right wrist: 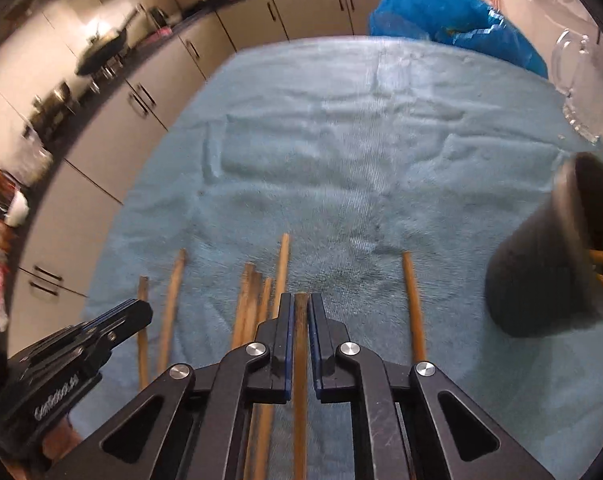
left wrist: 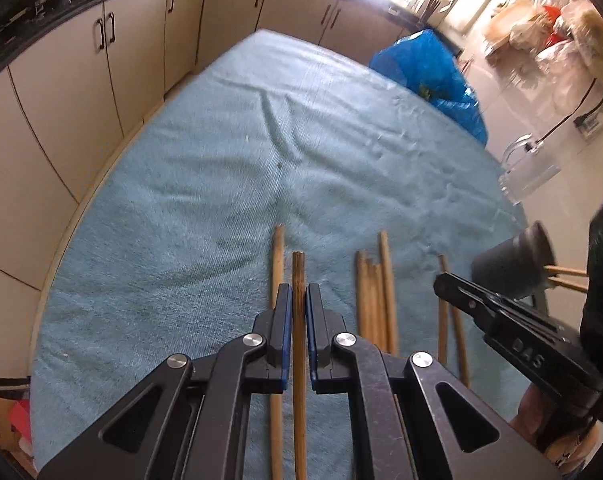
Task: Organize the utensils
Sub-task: 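Grasp two chopsticks with the left tool while the right tool grasps one chopstick, then lift and carry the held chopsticks in both tools toward the black cup, then lower chopsticks into the black cup and open both tools, then move both tools back down to the remaining chopsticks on the towel, then close the left tool on one chopstick while the right tool grasps another, then lift the held chopsticks in both tools and carry them toward the black cup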
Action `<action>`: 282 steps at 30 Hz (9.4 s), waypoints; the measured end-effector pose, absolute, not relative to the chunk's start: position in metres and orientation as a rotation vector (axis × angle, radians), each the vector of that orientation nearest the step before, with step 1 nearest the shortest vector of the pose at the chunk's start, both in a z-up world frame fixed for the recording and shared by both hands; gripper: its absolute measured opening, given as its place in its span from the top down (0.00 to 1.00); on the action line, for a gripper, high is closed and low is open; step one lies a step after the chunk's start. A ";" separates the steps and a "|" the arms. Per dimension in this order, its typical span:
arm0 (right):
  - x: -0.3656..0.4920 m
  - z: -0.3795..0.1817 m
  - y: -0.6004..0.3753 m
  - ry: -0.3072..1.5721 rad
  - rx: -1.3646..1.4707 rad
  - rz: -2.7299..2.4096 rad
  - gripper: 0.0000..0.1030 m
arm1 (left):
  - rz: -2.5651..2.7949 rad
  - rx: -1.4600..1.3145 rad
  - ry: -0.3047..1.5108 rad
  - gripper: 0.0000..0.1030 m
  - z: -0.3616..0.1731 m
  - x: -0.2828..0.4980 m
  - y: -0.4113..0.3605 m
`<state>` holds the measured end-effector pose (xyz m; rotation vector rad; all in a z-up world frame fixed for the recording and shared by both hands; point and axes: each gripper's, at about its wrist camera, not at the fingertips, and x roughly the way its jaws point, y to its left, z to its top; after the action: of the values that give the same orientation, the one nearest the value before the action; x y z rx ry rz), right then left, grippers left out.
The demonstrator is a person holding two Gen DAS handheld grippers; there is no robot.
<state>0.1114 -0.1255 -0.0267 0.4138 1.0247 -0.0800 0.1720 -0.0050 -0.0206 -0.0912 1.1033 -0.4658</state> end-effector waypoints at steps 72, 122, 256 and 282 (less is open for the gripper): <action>-0.153 0.217 -0.206 0.084 0.357 -0.149 0.93 | -0.642 0.044 0.656 0.94 0.174 0.063 -0.079; 0.048 0.110 -0.371 0.482 0.528 -0.064 0.91 | -0.751 0.043 0.834 0.93 0.128 0.173 -0.249; 0.125 -0.044 -0.129 1.031 0.353 -0.043 0.94 | -0.358 0.008 1.281 0.79 -0.055 0.200 -0.020; 0.027 0.061 -0.096 0.629 0.262 0.032 0.94 | -0.393 -0.075 0.794 0.93 0.066 0.115 0.008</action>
<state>0.0274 -0.0958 0.0608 0.2617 0.6291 0.0316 0.1149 0.0075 0.0658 -0.0747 0.7943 -0.3933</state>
